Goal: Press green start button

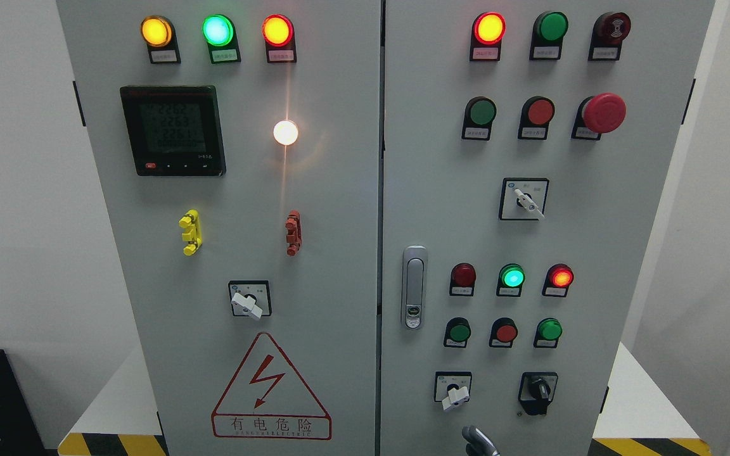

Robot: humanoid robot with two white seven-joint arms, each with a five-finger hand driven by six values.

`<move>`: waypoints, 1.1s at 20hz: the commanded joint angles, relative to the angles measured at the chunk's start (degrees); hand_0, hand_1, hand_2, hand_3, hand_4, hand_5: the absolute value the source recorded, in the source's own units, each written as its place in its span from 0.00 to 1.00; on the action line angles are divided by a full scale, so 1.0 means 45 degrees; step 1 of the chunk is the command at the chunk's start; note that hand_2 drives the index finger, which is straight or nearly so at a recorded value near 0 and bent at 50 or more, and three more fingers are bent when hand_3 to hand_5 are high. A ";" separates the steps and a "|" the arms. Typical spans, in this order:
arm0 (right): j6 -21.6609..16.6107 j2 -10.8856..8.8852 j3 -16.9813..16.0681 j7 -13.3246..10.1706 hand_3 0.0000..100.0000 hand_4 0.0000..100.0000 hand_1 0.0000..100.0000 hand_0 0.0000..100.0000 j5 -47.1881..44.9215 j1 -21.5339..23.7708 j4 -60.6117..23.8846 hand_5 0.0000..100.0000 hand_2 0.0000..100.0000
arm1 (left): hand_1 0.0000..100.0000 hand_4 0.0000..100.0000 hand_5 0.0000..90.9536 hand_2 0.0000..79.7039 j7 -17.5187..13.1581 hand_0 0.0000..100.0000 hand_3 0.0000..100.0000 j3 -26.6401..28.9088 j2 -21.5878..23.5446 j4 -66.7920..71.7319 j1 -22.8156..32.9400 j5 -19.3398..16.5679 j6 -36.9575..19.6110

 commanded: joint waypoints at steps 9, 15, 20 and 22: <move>-0.0104 -0.0024 -0.0057 -0.0018 0.02 0.00 0.06 0.00 0.0078 0.0086 -0.0106 0.00 0.00 | 0.56 0.00 0.00 0.00 -0.0004 0.12 0.00 0.0000 0.0000 0.0371 -0.0352 0.0000 0.0004; -0.0632 -0.0043 -0.0097 -0.0135 0.21 0.16 0.26 0.00 0.0720 0.0087 -0.0145 0.03 0.00 | 0.56 0.00 0.00 0.00 -0.0004 0.12 0.00 0.0000 0.0000 0.0371 -0.0352 0.0000 0.0004; -0.1587 -0.0004 -0.0253 -0.0233 0.45 0.42 0.40 0.01 0.2184 0.0048 -0.0145 0.37 0.00 | 0.56 0.00 0.00 0.00 -0.0004 0.12 0.00 0.0000 0.0000 0.0371 -0.0352 0.0000 0.0004; -0.1978 -0.0004 -0.0253 -0.0408 0.53 0.51 0.42 0.05 0.2965 0.0048 -0.0145 0.48 0.00 | 0.56 0.00 0.00 0.00 -0.0004 0.12 0.00 0.0000 0.0000 0.0371 -0.0352 0.0000 0.0004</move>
